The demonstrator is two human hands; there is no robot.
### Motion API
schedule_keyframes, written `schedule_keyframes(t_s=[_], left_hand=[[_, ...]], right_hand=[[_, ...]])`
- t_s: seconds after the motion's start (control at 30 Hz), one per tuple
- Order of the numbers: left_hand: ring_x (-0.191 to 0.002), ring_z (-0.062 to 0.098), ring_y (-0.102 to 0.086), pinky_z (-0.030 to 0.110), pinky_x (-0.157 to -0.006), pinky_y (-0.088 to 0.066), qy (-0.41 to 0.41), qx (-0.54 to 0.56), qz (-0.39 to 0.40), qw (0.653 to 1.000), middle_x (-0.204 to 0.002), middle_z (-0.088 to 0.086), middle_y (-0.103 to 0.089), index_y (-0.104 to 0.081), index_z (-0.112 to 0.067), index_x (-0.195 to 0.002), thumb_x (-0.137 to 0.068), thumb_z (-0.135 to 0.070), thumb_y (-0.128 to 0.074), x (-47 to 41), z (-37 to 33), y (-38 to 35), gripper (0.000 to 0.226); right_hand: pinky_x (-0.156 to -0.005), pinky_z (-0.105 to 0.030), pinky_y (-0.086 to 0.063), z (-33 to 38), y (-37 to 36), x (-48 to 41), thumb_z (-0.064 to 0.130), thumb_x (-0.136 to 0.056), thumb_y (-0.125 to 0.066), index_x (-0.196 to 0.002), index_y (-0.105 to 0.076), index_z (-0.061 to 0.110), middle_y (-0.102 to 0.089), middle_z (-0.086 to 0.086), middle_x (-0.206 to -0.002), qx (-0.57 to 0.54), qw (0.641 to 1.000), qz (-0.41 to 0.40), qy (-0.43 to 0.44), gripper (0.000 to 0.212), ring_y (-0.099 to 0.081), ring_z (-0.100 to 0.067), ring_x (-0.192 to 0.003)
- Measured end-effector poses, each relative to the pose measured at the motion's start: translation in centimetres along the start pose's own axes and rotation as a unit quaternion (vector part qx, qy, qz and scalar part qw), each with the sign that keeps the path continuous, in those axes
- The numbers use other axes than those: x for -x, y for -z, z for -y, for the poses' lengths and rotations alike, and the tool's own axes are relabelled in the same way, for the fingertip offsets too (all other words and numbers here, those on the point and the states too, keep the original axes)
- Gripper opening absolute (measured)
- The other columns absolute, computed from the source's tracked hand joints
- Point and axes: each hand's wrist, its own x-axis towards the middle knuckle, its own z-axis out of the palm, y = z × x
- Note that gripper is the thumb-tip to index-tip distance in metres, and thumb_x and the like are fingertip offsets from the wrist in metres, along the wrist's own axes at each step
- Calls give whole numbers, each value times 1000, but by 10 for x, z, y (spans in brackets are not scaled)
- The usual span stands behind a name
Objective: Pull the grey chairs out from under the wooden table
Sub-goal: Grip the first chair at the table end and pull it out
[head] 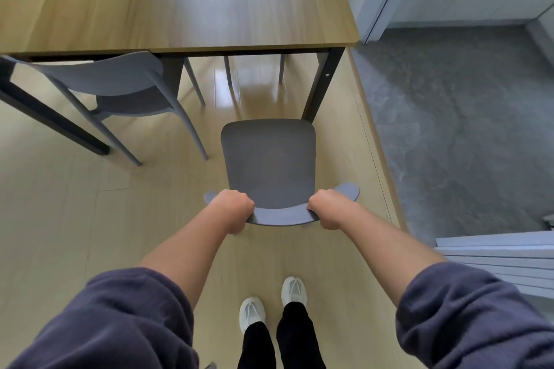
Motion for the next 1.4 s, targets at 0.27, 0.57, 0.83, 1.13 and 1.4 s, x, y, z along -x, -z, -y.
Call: schedule_keyframes(t_s=[0.27,0.57,0.83,1.13,1.4], left_hand=[[-99,25,-64,30,-69,-42,11,15,-4,1000,-110,5,-66,-64,-15,-107,-86,-6,-47,18,-26,-13,28],[-101,26,-64,31,-73,-44,31,38,3,999,-111,5,-66,-65,-16,-106,-85,-6,-52,46,-71,-31,26],[-99,26,-64,31,-72,-44,38,42,2,998,-110,6,-66,-64,-14,-107,-86,-4,-49,63,-104,-46,28],[-95,25,-64,30,-68,-40,24,32,3,999,-109,6,-66,-65,-14,-108,-86,-4,-45,73,-124,-58,31],[-97,26,-64,31,-69,-41,13,19,7,1000,-111,7,-66,-64,-12,-110,-87,-4,-45,81,-130,-63,31]], right_hand=[[-66,-31,-43,9,-19,24,-3,-82,-45,-86,-54,14,-53,-7,-89,1,1000,7,5,20,-51,-27,-77],[-65,-32,-41,19,-50,61,-1,-82,-46,-89,-60,13,-53,-7,-89,17,999,16,23,21,-51,-27,-77],[-67,-32,-43,25,-77,85,-1,-82,-47,-93,-64,11,-53,-7,-89,10,999,16,33,24,-52,-27,-79],[-66,-31,-42,32,-96,104,-1,-84,-48,-100,-67,7,-52,-8,-87,2,999,16,36,26,-51,-27,-78],[-67,-31,-41,40,-101,115,0,-85,-50,-102,-67,5,-49,-7,-79,4,999,21,38,25,-49,-27,-79]])
